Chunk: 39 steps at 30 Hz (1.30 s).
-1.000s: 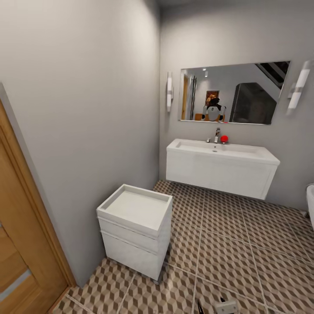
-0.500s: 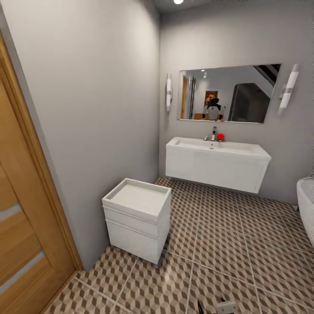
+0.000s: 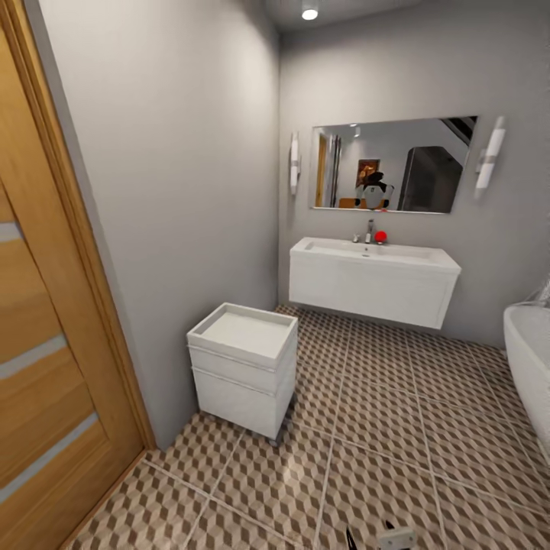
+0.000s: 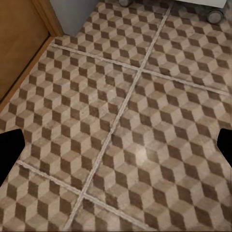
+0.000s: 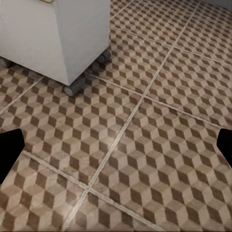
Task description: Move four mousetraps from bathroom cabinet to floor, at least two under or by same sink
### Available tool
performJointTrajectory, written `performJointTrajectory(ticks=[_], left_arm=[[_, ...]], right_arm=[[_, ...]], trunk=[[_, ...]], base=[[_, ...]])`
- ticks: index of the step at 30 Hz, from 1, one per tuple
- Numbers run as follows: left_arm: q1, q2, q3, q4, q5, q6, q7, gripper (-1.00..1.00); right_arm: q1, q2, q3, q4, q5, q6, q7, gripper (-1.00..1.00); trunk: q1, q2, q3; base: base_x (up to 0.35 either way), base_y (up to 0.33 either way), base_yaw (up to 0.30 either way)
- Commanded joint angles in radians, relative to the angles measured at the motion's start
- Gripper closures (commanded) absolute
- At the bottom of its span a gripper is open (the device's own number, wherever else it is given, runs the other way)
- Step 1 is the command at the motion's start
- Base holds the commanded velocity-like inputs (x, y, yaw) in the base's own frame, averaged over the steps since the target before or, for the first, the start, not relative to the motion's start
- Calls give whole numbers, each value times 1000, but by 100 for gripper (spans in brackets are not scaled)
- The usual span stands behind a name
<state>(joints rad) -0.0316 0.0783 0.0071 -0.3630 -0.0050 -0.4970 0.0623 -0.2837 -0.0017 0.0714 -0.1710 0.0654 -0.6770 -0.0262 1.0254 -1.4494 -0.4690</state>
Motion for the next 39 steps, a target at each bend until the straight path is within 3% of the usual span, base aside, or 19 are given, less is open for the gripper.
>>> performJointTrajectory(ticks=[1,10,39], left_arm=[[-1,0,0,1,-1,-3,2,-100],[-1,0,0,1,-1,-3,2,-100],[-1,-15,-2,2,-3,-3,2,-100]], right_arm=[[-1,0,2,1,4,-3,-3,-100],[-1,1,2,1,4,-2,-3,-100],[-1,2,2,1,5,-1,-3,-100]], trunk=[[0,-1,-1],[0,-1,-1],[0,-1,2]], base=[[-119,0,0],[-37,0,104],[-1,0,249]])
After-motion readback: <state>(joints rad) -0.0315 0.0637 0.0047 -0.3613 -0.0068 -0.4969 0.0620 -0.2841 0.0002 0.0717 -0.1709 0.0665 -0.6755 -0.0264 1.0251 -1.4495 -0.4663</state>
